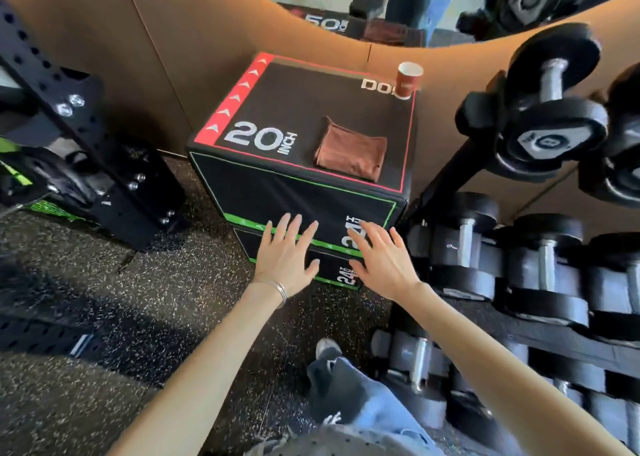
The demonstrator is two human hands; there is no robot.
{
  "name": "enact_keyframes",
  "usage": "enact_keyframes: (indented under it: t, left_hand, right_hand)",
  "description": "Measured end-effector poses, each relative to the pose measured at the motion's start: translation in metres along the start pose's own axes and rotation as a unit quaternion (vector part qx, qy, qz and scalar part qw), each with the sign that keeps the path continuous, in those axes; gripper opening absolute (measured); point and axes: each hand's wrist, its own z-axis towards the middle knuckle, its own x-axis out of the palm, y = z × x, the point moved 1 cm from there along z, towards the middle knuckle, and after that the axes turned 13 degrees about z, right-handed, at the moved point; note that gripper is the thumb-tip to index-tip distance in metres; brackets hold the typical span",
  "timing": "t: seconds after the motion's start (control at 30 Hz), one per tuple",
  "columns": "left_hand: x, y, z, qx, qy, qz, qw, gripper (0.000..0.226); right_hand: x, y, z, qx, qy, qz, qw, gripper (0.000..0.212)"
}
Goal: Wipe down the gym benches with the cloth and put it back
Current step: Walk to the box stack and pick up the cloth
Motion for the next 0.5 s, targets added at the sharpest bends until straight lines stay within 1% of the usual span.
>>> enact_keyframes:
  t: [0.17, 0.37, 0.5]
  left_hand:
    - [-0.003, 0.011, 0.073, -0.013, 0.003, -0.005, 1.000, 0.071]
    - [0.005, 0.022, 0.142, -0.002, 0.013, -0.008, 1.000, 0.071]
    - [0.015, 0.035, 0.192, 0.022, 0.021, -0.003, 1.000, 0.072]
  right_hand:
    - [-0.019, -0.033, 0.074, -0.024, 0.012, -0.006, 1.000, 0.060]
    - [-0.030, -0.057, 0.142, -0.014, 0.013, -0.003, 1.000, 0.059]
    - [-0.027, -0.072, 0.187, 0.003, 0.004, 0.004, 1.000, 0.056]
